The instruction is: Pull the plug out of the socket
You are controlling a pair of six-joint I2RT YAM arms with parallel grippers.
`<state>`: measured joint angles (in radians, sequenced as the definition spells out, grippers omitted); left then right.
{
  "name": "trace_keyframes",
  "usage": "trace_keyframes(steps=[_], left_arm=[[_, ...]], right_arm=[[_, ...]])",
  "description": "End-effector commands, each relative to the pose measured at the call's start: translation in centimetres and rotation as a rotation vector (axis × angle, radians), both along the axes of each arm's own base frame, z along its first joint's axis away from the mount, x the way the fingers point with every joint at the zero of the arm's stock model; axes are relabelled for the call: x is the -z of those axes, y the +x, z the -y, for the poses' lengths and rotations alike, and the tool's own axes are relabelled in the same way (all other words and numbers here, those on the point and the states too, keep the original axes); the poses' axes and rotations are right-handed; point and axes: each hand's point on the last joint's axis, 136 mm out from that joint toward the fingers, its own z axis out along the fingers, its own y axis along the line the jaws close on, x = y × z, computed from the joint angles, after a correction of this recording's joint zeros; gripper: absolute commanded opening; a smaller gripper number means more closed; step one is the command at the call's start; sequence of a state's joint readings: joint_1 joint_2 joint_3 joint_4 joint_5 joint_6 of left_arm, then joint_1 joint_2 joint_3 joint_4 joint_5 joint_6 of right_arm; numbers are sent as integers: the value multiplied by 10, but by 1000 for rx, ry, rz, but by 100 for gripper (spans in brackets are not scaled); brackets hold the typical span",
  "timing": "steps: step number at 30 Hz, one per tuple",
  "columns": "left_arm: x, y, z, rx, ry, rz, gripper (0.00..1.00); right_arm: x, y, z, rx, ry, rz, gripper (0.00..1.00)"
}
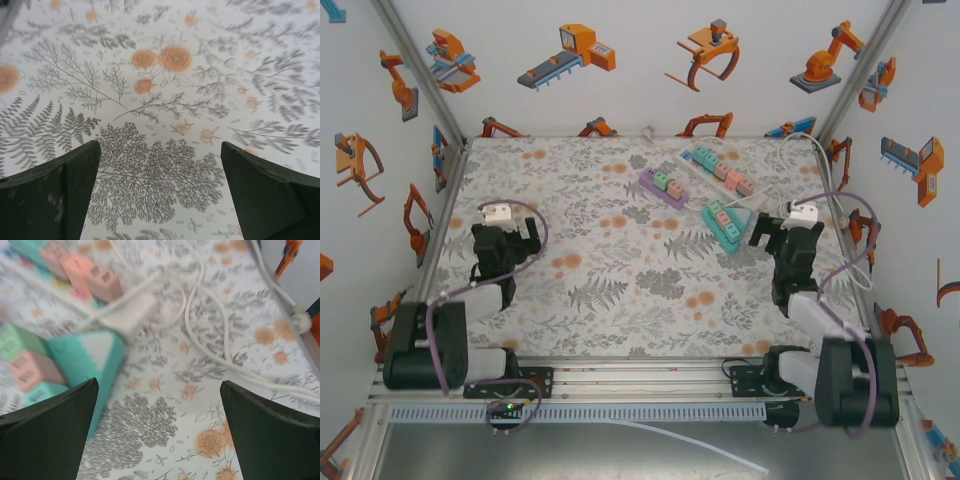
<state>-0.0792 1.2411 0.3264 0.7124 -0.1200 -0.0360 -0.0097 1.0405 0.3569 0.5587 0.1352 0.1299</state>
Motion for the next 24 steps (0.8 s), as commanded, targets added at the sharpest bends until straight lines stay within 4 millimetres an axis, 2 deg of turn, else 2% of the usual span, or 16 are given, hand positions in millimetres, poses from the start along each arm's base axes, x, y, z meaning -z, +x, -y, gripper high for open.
trace_keyframes(steps=[1,2,5,7,9,12,16,19,21,24], left_arm=[[-28,-23,1,-37,-20,20,97],[-38,-29,5,-32,-58,25,97],[-71,-51,36,65,-174,46,97],[-95,-67,68,188,-229,70,97],[-114,-81,100,318,-264,82,97],[-129,-103,150,513,-275,59,97],[-127,-135,216,764,-210,-6,97],[-110,-157,250,916,-100,-82,97],[-91,-167,259,956,8,-134,97],[-75,-169,258,943,84,-180,97]], right_arm=[[-18,-16,4,75,176,-59,97],[-26,-16,-2,52,215,-74,97],[-45,-6,-36,-124,281,-154,93],[-49,7,-53,-193,334,-256,93],[-50,24,-50,-155,356,-339,89],[-36,49,-42,-86,369,-424,89],[-7,89,-47,-96,388,-502,88],[26,104,-51,-112,392,-602,87],[43,112,-56,-139,389,-642,80],[67,119,-66,-201,389,-711,71]])
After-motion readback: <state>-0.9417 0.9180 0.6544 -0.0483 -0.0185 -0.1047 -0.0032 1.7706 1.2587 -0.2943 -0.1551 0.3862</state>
